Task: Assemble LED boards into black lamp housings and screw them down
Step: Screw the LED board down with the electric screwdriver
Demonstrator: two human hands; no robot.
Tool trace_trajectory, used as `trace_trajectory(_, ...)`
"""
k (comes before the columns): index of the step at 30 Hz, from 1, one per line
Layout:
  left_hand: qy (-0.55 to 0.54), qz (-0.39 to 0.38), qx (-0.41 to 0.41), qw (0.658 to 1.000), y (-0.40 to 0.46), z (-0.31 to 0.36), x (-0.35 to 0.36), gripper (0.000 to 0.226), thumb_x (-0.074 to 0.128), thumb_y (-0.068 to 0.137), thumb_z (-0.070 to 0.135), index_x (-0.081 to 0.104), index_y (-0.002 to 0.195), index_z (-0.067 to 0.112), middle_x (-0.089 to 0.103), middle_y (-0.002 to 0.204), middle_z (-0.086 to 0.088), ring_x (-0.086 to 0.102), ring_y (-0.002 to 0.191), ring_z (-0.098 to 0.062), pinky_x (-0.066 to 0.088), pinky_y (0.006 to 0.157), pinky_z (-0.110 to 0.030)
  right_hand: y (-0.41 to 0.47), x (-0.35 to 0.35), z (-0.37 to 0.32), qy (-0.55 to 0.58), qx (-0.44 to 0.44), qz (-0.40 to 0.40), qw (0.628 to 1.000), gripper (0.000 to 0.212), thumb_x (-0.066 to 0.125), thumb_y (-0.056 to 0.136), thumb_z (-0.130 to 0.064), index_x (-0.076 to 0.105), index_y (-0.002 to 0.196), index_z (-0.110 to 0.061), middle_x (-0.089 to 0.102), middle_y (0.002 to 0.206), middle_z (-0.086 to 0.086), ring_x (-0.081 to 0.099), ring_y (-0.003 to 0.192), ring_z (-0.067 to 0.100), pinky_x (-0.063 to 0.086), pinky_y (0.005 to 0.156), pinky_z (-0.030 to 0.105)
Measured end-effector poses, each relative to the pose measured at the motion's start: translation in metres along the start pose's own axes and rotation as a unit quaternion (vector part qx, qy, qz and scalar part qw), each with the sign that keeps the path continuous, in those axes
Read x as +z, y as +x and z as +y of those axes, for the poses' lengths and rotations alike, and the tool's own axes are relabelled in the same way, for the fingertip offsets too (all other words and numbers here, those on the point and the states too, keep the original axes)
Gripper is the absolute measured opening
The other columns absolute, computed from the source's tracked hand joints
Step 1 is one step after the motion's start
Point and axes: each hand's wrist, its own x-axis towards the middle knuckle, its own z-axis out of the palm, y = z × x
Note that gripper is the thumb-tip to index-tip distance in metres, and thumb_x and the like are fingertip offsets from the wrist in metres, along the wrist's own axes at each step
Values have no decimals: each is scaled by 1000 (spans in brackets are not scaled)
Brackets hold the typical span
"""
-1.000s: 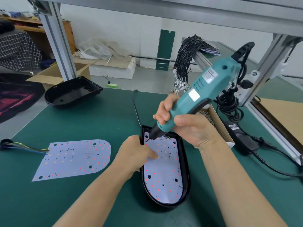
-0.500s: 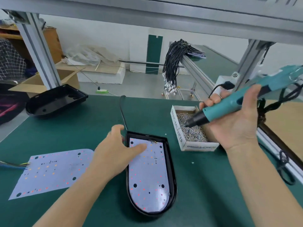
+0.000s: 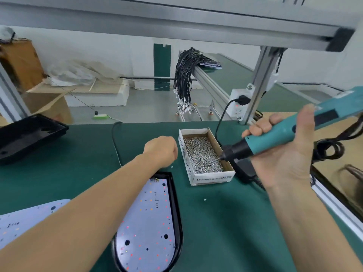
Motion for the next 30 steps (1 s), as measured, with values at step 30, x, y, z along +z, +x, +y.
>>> trace_trajectory(30, -409, -3, 59, 911, -36, -5, -32, 7, 76, 77, 4, 74, 74, 11, 74, 73, -13, 67, 64, -12, 51, 63, -17, -4, 8, 9, 33, -14, -26, 999, 57, 80, 48, -63, 51, 71, -19, 50, 65, -3, 49, 60, 15, 48, 73, 29)
